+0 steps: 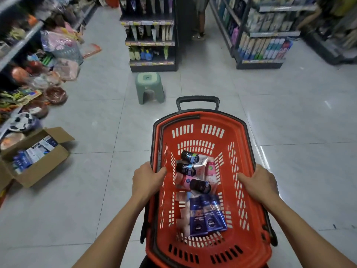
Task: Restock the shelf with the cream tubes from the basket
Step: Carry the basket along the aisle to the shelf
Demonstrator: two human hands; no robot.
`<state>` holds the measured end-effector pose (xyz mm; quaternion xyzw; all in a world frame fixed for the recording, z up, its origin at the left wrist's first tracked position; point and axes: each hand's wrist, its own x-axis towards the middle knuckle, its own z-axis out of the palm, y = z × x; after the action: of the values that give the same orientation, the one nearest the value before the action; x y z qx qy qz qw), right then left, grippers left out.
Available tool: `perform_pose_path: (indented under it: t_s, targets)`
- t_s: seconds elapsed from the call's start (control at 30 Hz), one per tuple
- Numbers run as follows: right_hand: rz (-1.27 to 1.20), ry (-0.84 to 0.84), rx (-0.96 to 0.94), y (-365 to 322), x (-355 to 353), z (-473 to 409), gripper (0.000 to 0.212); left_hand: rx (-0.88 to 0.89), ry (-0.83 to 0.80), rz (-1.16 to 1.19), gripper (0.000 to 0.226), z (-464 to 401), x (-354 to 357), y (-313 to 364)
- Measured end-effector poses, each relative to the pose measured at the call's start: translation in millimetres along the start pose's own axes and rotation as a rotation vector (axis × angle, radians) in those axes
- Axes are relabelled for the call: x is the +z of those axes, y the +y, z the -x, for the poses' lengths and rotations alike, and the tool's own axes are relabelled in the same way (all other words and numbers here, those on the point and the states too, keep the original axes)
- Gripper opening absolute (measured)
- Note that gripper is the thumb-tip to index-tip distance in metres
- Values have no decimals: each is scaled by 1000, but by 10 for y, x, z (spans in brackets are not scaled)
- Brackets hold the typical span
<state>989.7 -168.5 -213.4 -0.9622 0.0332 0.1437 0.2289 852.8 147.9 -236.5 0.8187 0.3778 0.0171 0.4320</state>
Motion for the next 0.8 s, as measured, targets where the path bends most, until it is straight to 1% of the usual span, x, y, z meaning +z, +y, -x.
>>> perform_pose_path:
  t_s: [0.2, 0.33, 0.47, 0.6, 0.7, 0.8]
  targets:
    - [4, 7, -4, -558, 26, -666, 47, 10, -8, 7, 50, -813, -123, 255]
    - [-34, -20, 8, -747, 71, -1190, 49, 6, -9, -29, 44, -1378, -76, 486]
    - [-73, -36, 11, -915, 89, -1865, 50, 15, -15, -73, 40, -1946, 54, 870]
    - [-58, -43, -13, -1128, -52, -2699, 44, -26, 13, -73, 48, -2563, 241, 1322]
    - [-49, -48, -34, -1312, -271, -3321, 47, -52, 44, -82, 53, -2995, 396, 1714]
    - [-27, -13, -63, -1458, -499, -3880, 51, -46, 52, -57, 59, -3378, 559, 2119]
